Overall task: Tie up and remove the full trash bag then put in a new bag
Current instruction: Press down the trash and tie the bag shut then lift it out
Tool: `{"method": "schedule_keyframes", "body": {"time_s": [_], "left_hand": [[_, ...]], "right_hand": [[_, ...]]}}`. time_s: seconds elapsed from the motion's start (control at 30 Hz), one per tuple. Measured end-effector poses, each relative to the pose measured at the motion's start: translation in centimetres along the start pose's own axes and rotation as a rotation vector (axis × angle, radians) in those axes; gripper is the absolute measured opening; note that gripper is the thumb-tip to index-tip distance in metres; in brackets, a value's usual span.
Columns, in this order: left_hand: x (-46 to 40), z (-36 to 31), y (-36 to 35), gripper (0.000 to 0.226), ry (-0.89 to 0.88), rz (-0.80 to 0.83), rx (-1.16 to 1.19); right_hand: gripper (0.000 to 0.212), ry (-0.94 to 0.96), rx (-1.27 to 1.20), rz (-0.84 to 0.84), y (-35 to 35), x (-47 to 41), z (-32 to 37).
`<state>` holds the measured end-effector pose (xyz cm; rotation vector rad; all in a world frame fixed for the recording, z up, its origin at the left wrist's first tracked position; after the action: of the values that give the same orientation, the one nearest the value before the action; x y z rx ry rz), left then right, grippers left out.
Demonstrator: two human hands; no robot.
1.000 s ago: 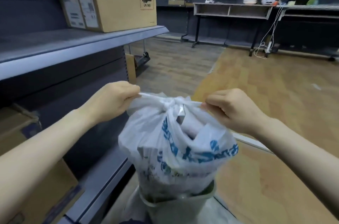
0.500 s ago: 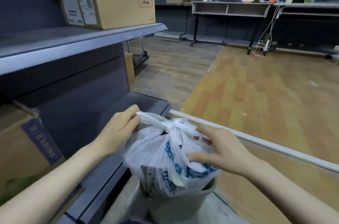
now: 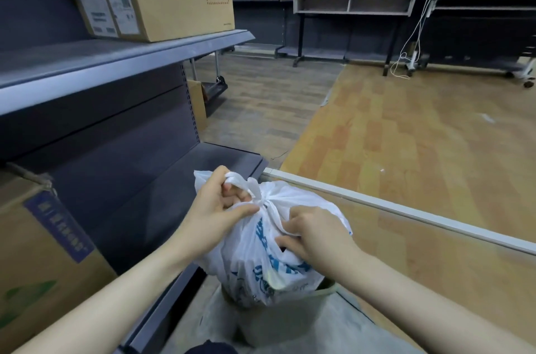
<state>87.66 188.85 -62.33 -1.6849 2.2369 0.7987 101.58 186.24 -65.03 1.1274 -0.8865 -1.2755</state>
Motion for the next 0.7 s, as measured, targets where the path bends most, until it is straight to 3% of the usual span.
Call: {"method": "schedule_keyframes", "body": {"time_s": [0.1, 0.2, 0.37, 0.53, 0.63, 0.7], "left_hand": [[-0.3, -0.4, -0.9, 0.04, -0.038, 0.048, -0.135], [-0.7, -1.3, -1.1, 0.05, -0.049, 0.003, -0.342], [-1.4, -1.6, 0.0, 0.063, 0.056, -0.084, -0.612], [-3.1, -0.7, 2.1, 0.055, 0.051, -0.384, -0.297], [-4.4, 0.0, 1.8, 0.044, 0.017, -0.411, -0.075], [-5.0, 0.0, 1.0, 0.053, -0.007, -0.36, 0.041]], "right_hand": [[0.041, 0.067, 0.046, -0.106, 0.5, 0.2, 1.0], [0.049, -0.02, 0.005, -0.022, 1.5, -0.2, -0.5], [0.051, 0.002, 0.057, -0.224, 6.3, 1.1, -2.1], [0.059, 0.039, 0.05, -0.34, 7.0, -1.6, -2.4], [0.061, 0.125, 0.104, -0.416, 7.1, -2.9, -2.0], [0.058, 0.205, 0.146, -0.444, 7.2, -3.2, -2.2]]}}
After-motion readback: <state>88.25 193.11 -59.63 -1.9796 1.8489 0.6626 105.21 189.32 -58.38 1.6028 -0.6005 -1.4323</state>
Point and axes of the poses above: each hand's wrist, its own x-axis away from the middle knuckle, its own y-axis out of the back of the hand, z = x × y, the point moved 7 cm from there along -x, towards the middle knuckle, and after that the axes turned 15 degrees about -y, right-handed, at the moved point
